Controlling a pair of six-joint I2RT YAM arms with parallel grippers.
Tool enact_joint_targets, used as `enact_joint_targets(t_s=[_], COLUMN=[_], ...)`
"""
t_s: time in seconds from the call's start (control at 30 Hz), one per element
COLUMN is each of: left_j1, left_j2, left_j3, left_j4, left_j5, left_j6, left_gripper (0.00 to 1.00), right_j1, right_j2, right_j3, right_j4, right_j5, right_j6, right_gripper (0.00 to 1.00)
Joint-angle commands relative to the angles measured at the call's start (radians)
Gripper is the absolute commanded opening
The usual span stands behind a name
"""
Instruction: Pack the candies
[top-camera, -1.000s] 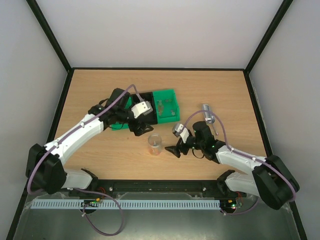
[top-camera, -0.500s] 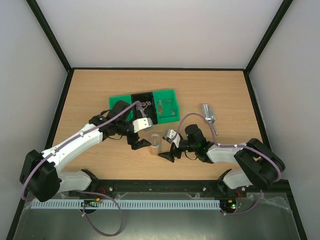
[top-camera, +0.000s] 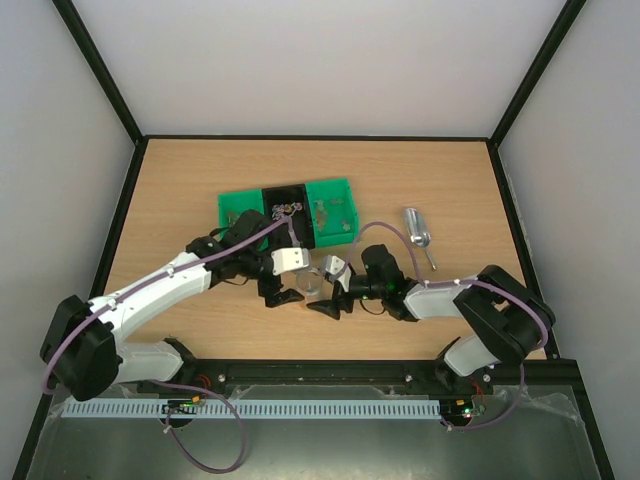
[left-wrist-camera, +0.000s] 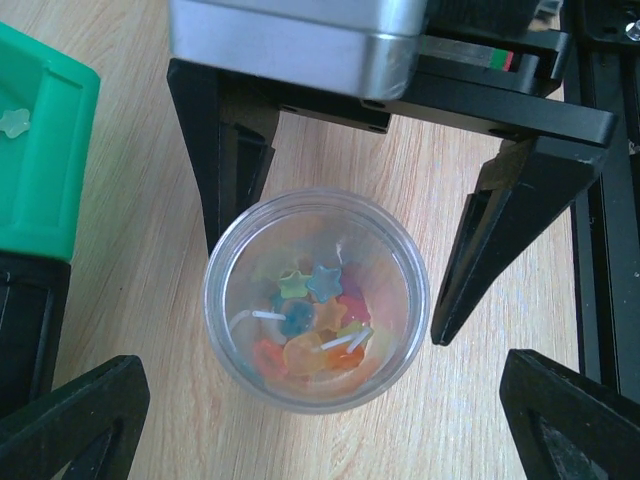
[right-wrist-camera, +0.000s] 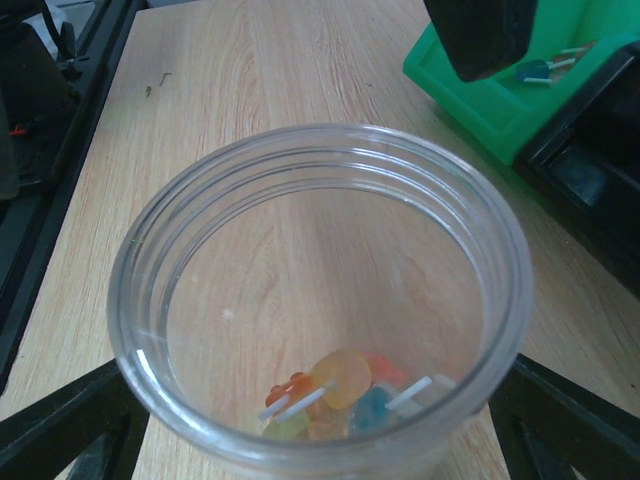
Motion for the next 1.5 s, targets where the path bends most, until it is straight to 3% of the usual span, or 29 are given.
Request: enact_joint_targets(t_s=[0.0,0.6,0.93,1.17,1.47], left_j1=[-0.023,-0.06,-0.053,0.003,0.082], left_j2=[0.031,0.028,0.011,0.029,0.039], left_j3=[0.006,-0.134,-0.147,-0.116,-0.092], left_j4=[0.037,0.286,0.246,0.158,0.155], left_j5=[0.002,-0.013,0.014,0.063,0.047], left_j6=[0.008,-0.104,-0.019,0.095,0.082], left_gripper=[0.99,0.83,0.7,0.75,0.82], right_j1=[0.008,0.044,0.046,0.045,0.046], right_j2=[0.016,0.024,0.012,0.007,0.001], right_j3=[0.02,0.0,-0.005,-0.005,-0.012], right_j4=[0.046,0.077,0.045,0.015,-0.002], right_j5=[-0.022,0.072,0.034,0.007,0.004], right_j6=[0.002,0.04,0.007,-0.032,-0.041], right_gripper=[0.89,0.7,0.62,0.59,0.57])
